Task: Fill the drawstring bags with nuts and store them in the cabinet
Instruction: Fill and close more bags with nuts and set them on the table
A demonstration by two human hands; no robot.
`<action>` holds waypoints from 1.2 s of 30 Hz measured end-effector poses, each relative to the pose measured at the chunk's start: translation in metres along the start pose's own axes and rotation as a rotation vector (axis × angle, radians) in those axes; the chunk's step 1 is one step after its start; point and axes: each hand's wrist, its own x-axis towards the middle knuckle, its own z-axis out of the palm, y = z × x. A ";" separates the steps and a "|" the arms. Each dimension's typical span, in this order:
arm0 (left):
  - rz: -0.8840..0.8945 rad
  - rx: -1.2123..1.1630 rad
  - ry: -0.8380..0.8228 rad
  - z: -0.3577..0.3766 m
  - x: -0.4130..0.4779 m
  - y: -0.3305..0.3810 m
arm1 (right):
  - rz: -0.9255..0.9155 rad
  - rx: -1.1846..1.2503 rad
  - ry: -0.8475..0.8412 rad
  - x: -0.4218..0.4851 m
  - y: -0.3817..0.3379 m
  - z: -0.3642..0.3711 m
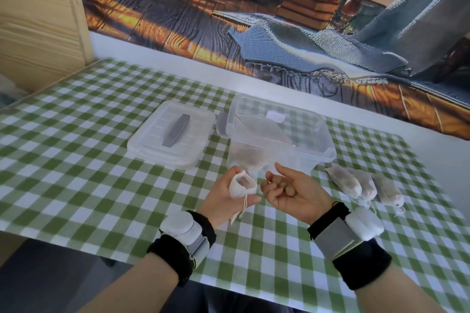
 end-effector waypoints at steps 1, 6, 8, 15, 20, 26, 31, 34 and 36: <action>0.008 0.001 0.002 0.000 0.000 0.000 | -0.003 0.030 -0.028 0.000 0.000 -0.001; 0.045 -0.030 0.023 -0.001 -0.001 -0.004 | -0.029 0.050 -0.058 0.001 0.000 -0.001; 0.063 -0.051 0.062 -0.001 -0.001 -0.003 | -0.024 -0.044 0.000 -0.002 0.002 0.006; -0.004 -0.072 0.073 0.000 -0.002 0.001 | -0.582 -1.013 0.108 -0.018 0.014 0.025; -0.026 -0.013 0.066 0.000 -0.002 0.001 | -0.795 -1.363 0.025 -0.016 0.020 0.031; -0.031 0.018 0.015 0.000 -0.002 0.003 | -0.799 -1.400 0.086 -0.010 0.023 0.036; -0.036 0.062 0.016 -0.001 -0.002 0.004 | -0.667 -1.118 0.267 -0.008 0.017 0.036; -0.038 0.071 0.015 -0.001 -0.002 0.004 | -0.460 -0.902 0.210 -0.009 0.013 0.036; -0.042 0.073 0.013 -0.001 -0.001 0.004 | -0.437 -0.878 0.167 -0.011 0.011 0.038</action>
